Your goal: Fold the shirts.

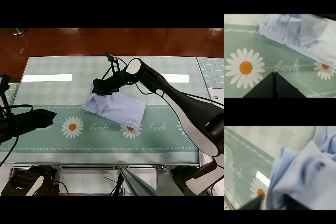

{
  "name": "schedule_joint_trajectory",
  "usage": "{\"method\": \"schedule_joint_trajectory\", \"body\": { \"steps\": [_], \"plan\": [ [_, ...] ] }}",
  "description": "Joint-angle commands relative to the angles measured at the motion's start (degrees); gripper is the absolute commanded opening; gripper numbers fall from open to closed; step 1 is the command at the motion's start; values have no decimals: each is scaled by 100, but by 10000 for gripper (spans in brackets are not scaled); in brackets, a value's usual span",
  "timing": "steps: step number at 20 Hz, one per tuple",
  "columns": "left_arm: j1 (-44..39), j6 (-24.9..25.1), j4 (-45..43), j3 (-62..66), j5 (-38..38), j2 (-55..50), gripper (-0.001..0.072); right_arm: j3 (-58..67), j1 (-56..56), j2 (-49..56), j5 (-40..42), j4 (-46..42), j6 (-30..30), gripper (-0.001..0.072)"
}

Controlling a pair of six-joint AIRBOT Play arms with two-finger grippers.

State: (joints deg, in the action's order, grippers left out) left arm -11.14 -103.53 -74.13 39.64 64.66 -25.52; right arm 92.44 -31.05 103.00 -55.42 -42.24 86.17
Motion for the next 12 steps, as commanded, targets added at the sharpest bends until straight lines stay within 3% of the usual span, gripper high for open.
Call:
{"method": "schedule_joint_trajectory", "body": {
  "steps": [1, 6, 8, 10, 12],
  "plan": [
    [4, -31, 48, -101, -142, -33, 20, 313, 127, 120, 44, 310, -293, 630],
    [4, -28, 48, -109, -162, -166, 20, 1215, 1799, -1012, -2050, 15, -339, 629],
    [4, -28, 48, -109, -210, -166, 20, 1034, 2424, -1759, -3049, -1276, -317, 629],
    [4, -28, 48, -109, -262, -166, 20, 42, 2881, -2765, -3110, -2763, -129, 629],
    [4, -28, 48, -109, -278, -166, 20, -1829, 3383, -3991, -2199, -3069, 149, 629]
  ]
}}
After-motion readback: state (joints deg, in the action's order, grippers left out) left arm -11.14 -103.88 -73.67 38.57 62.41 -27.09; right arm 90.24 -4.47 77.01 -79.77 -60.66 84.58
